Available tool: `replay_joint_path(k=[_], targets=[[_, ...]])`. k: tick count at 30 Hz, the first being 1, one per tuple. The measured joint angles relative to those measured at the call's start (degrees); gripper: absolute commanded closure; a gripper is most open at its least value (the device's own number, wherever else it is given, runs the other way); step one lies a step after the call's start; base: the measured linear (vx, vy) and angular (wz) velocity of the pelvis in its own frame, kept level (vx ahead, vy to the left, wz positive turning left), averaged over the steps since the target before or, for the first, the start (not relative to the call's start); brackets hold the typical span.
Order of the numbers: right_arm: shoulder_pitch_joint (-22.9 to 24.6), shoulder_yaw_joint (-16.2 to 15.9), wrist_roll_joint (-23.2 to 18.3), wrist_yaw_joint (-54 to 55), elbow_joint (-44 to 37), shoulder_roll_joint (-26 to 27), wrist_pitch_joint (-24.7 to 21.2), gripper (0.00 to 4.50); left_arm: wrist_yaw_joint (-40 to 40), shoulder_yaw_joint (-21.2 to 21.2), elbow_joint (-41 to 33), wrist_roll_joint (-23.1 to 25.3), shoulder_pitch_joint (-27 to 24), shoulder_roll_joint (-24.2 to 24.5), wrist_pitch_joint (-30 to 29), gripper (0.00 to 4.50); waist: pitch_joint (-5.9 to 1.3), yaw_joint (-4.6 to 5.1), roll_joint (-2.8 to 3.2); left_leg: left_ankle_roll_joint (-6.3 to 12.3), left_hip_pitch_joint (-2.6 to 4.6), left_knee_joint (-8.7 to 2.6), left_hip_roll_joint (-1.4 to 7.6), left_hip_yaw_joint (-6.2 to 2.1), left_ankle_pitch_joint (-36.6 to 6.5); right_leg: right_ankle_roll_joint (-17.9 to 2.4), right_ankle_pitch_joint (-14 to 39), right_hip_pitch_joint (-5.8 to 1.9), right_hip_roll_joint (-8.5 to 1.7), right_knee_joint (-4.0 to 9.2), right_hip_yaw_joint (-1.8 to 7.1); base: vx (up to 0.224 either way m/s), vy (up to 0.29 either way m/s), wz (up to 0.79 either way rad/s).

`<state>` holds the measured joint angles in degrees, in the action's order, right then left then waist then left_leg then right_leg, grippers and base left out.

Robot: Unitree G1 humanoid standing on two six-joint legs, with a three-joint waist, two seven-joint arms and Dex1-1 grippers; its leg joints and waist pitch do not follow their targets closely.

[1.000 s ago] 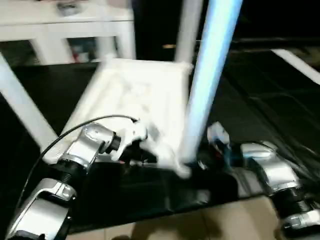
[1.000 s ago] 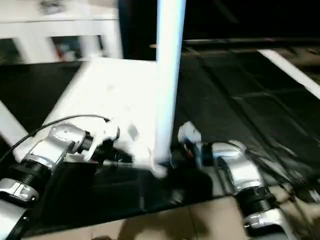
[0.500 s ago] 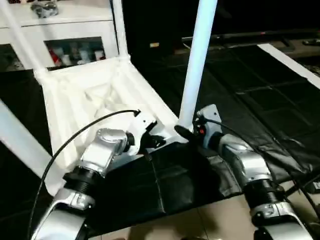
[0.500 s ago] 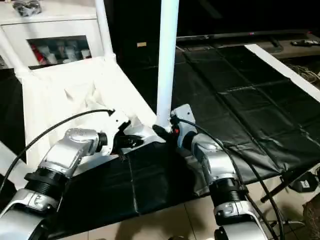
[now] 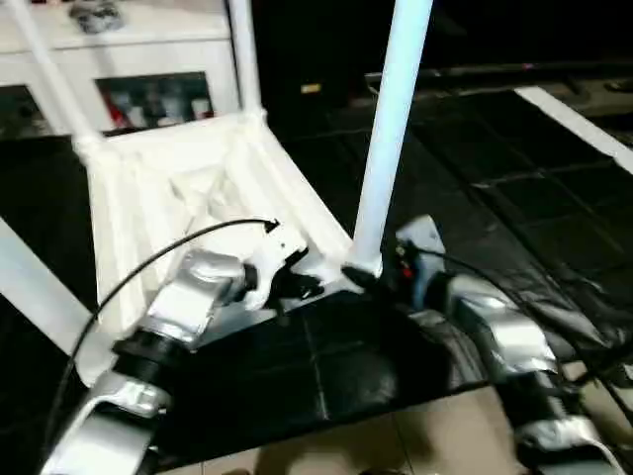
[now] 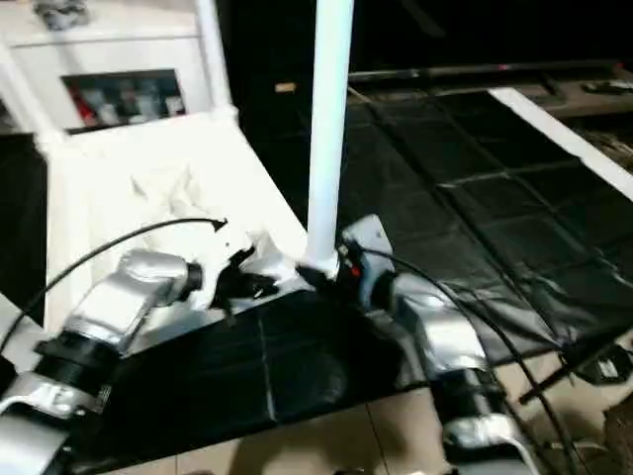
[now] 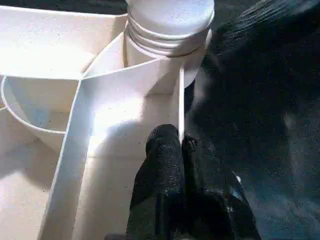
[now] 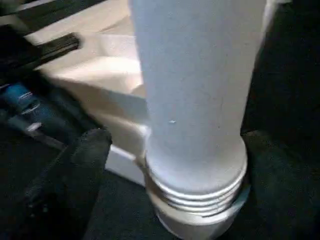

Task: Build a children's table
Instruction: Rotate leg to tighten

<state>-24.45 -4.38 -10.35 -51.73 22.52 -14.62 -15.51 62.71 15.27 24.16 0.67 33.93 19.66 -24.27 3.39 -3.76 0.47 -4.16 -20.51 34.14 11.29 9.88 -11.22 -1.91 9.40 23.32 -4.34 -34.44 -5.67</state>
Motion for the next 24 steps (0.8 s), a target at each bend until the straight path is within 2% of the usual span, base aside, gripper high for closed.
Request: replay_joint_path(k=[5, 12, 15, 16, 20, 21, 24], targets=[[0.1, -1.1, -1.4, -9.5, -1.6, -4.4, 0.7, 0.05, 6.7, 1.7, 1.1, -0.6, 0.2, 3.4, 5.4, 4.50, 0.02, -1.48, 0.03, 0.00, 0.00, 0.03, 0.01, 0.00, 0.0, 0.0, 0.0, -0.01, -0.01, -0.01, -0.01, 0.000, 0.000, 0.00], [-2.9, -2.9, -2.5, -18.5, 0.2, -8.1, 3.9, 0.05, 16.7, 4.5, 2.0, -1.0, 0.5, 6.9, 12.5, 4.50, 0.01, -3.13, 0.02, 0.01, -0.03, 0.17, 0.04, 0.03, 0.0, 0.0, 0.0, -0.13, -0.07, -0.02, -0.03, 0.000, 0.000, 0.00], [-3.0, -3.5, -2.7, -21.7, 0.5, -8.3, 5.1, 0.05, 18.5, 5.4, 2.2, -1.0, 0.8, 7.1, 14.5, 4.50, 0.01, -3.42, 0.01, 0.01, -0.02, 0.23, 0.06, 0.07, 0.0, 0.0, 0.0, -0.17, -0.08, -0.03, -0.03, 0.000, 0.000, 0.00], [-3.0, -3.9, -2.9, -22.9, 0.7, -8.4, 5.1, 0.31, 19.2, 5.8, 2.6, -1.0, 1.0, 7.1, 14.9, 4.50, 0.00, -3.45, 0.01, 0.02, -0.02, 0.26, 0.06, 0.07, 0.0, 0.0, 0.0, -0.18, -0.08, -0.05, -0.03, 0.000, 0.000, 0.00], [-3.2, -4.9, -3.8, -26.6, 0.9, -8.7, 4.4, 0.42, 20.8, 6.6, 3.3, -1.0, 1.6, 6.8, 16.4, 4.50, 0.00, -3.40, 0.01, 0.02, -0.02, 0.29, 0.09, 0.07, 0.0, 0.0, 0.0, -0.17, -0.08, -0.10, -0.03, 0.000, 0.000, 0.00], [-3.3, -5.2, -4.2, -27.6, 0.9, -8.8, 4.0, 0.63, 21.1, 6.7, 3.3, -1.0, 1.6, 6.8, 16.9, 4.50, 0.00, -3.39, 0.01, 0.02, -0.02, 0.29, 0.09, 0.07, 0.0, 0.0, 0.0, -0.17, -0.08, -0.13, -0.03, 0.000, 0.000, 0.00], [-3.4, -6.1, -4.9, -30.4, 0.9, -9.5, 3.0, 0.82, 21.8, 7.2, 3.9, -1.0, 1.7, 6.7, 18.2, 4.50, 0.00, -3.36, 0.00, 0.01, -0.01, 0.30, 0.10, 0.07, 0.0, 0.0, 0.0, -0.17, -0.07, -0.13, -0.04, 0.000, 0.000, 0.00]])
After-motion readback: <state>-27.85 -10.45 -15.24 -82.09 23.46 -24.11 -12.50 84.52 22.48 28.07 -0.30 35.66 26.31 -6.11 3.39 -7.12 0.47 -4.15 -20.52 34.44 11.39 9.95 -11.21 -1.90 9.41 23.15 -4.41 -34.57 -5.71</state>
